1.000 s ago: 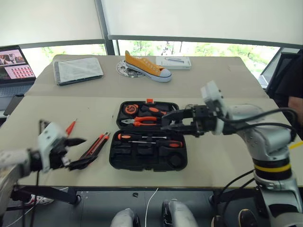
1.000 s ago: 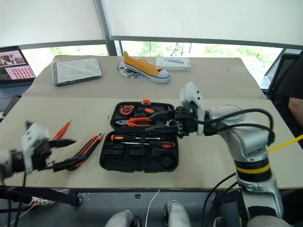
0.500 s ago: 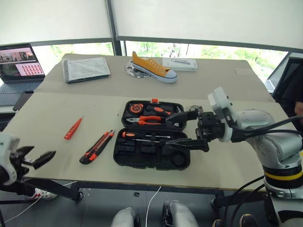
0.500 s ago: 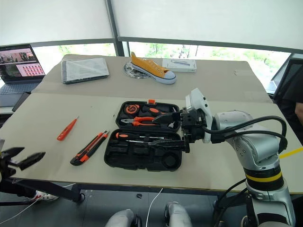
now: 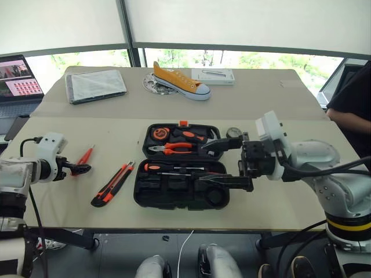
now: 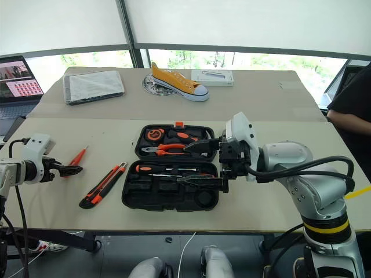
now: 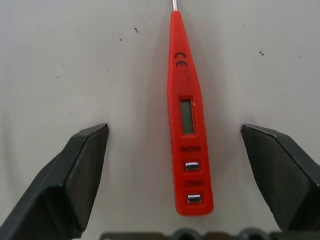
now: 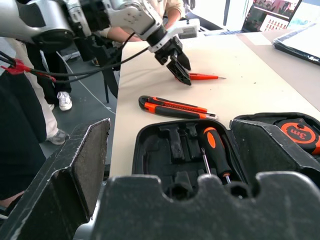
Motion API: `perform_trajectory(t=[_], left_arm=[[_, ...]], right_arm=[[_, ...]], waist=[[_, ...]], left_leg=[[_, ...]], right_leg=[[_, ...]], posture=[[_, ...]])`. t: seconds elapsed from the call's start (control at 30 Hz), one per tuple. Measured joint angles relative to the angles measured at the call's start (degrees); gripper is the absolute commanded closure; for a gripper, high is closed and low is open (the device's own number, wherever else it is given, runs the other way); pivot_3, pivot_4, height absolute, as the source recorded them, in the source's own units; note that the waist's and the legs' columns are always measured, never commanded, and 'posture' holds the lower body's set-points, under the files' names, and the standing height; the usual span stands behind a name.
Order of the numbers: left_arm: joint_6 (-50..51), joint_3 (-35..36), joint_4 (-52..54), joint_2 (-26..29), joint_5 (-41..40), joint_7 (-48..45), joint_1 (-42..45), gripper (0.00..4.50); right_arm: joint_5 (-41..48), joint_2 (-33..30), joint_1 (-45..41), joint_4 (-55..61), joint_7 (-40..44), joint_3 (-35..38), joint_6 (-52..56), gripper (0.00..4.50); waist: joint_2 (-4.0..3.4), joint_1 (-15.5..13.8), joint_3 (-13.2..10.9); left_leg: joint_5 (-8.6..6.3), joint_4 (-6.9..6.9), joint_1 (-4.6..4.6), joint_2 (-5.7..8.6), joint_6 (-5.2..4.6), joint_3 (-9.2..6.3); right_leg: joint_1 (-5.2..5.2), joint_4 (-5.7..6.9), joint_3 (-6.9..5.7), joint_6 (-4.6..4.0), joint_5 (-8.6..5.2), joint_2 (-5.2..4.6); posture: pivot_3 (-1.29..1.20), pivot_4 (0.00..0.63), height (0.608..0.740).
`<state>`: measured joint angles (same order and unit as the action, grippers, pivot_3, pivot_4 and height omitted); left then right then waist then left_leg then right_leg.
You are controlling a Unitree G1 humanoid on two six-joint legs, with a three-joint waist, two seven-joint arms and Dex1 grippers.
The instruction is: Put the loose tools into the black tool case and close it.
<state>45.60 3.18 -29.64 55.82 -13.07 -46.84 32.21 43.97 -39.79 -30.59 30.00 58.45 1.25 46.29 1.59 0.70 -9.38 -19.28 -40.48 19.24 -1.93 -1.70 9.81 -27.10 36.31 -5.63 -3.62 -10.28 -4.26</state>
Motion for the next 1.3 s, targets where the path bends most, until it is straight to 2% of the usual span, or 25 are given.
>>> perform_trajectory(t=[0.03,0.27,0.3,0.33,0.47,0.57,0.67,0.77,0.83,0.93,1.03,1.3], left_arm=[[-0.14,-0.03,-0.17,-0.04,0.06,-0.04,0.07,1.03],[-3.25,-0.94,-4.45,-1.39,1.98,-2.86,2.65,3.7],[-3.4,-0.84,-4.83,-1.39,2.02,-3.07,2.88,3.99],[-3.69,-0.8,-4.94,-1.39,2.04,-3.32,3.02,4.07],[-4.65,-0.31,-3.31,-1.64,1.21,-5.51,3.28,4.07],[-5.48,0.36,4.57,-1.62,-1.99,-10.19,3.44,4.07],[-9.12,-0.09,20.96,-0.55,-6.56,-19.32,1.53,4.07],[-10.67,-3.67,32.38,0.42,-8.7,-25.65,1.73,4.07],[-13.63,-10.08,35.73,-0.41,-6.45,-28.79,2.82,4.07],[-17.16,-17.65,36.23,-2.46,-3.55,-32.22,2.94,4.07],[-19.63,-21.93,34.34,-3.93,-0.28,-34.16,5.13,4.07],[-22.58,-27.21,26.75,-9.08,6.94,-34.74,9.82,4.07]], right_arm=[[0.04,-0.05,0.0,0.02,-0.02,0.01,0.01,0.0],[0.16,-2.07,1.14,1.01,-1.35,0.34,0.01,0.0],[0.15,-2.35,1.42,1.02,-1.38,0.36,0.0,0.0],[0.14,-2.72,1.77,1.02,-1.36,0.39,-0.02,0.0],[0.17,-5.49,3.75,1.17,-1.14,0.99,-0.03,0.0],[0.26,-7.5,5.67,1.48,-0.95,2.07,0.1,0.0],[1.01,-8.9,8.86,3.08,-0.86,2.82,0.08,0.0],[1.22,-8.96,10.08,4.62,-1.43,3.09,-0.1,0.0],[1.36,-9.03,11.53,5.69,-2.37,3.72,-0.14,0.0],[1.88,-9.02,11.81,6.76,-3.53,4.01,-0.14,0.0],[2.24,-8.99,12.41,6.96,-4.45,4.22,-0.14,0.0],[2.54,-8.85,13.73,7.97,-6.73,4.53,-0.14,0.0]], waist=[[0.0,0.0,0.0],[0.01,-0.11,0.02],[0.01,-0.12,0.02],[0.01,-0.17,0.02],[0.07,-0.53,-0.01],[0.28,-0.9,-0.11],[0.31,-1.02,-0.13],[0.3,-1.04,-0.12],[0.29,-1.13,-0.12],[0.31,-0.88,-0.12],[0.31,-1.07,-0.12],[0.31,-1.33,-0.13]], left_leg=[[0.0,0.0,0.0,0.0,0.0,0.0],[0.06,-0.03,-0.03,0.01,-0.02,-0.18],[0.07,-0.03,-0.03,0.01,-0.03,-0.19],[0.07,-0.03,-0.03,0.01,-0.04,-0.2],[0.08,-0.16,0.1,-0.02,-0.06,-0.24],[0.06,-0.29,0.21,-0.05,-0.08,-0.3],[0.02,-0.3,0.26,-0.04,-0.13,-0.37],[0.02,-0.28,0.14,0.0,-0.14,-0.29],[0.03,-0.28,0.08,0.02,-0.12,-0.3],[0.06,-0.31,0.09,-0.06,-0.08,-0.33],[0.07,-0.32,0.11,-0.04,-0.11,-0.4],[-0.02,-0.44,0.31,0.0,-0.43,-0.44]], right_leg=[[0.0,0.0,0.0,0.0,0.0,0.0],[0.02,0.07,0.17,0.05,0.0,-0.07],[0.02,0.07,0.16,0.05,0.0,-0.07],[0.02,0.08,0.15,0.05,0.0,-0.07],[0.01,0.05,0.03,0.04,0.0,-0.04],[0.0,0.0,-0.02,0.06,0.01,-0.08],[0.0,-0.09,0.03,0.1,0.02,-0.12],[0.03,-0.05,0.13,0.15,0.01,-0.06],[0.11,-0.05,0.2,0.3,-0.09,0.02],[0.11,-0.03,0.34,0.5,-0.2,0.1],[0.12,-0.02,0.36,0.5,-0.21,0.13],[0.1,-0.2,0.22,0.3,0.04,0.11]], posture=[[0.0,0.15,0.733],[0.0,0.15,0.733],[0.0,0.15,0.733],[0.0,0.15,0.733],[0.0,0.15,0.733],[0.0,0.15,0.733],[0.0,0.15,0.733],[0.0,0.15,0.733],[0.0,0.15,0.733],[0.0,0.15,0.733],[0.0,0.15,0.733],[0.0,0.15,0.733]])
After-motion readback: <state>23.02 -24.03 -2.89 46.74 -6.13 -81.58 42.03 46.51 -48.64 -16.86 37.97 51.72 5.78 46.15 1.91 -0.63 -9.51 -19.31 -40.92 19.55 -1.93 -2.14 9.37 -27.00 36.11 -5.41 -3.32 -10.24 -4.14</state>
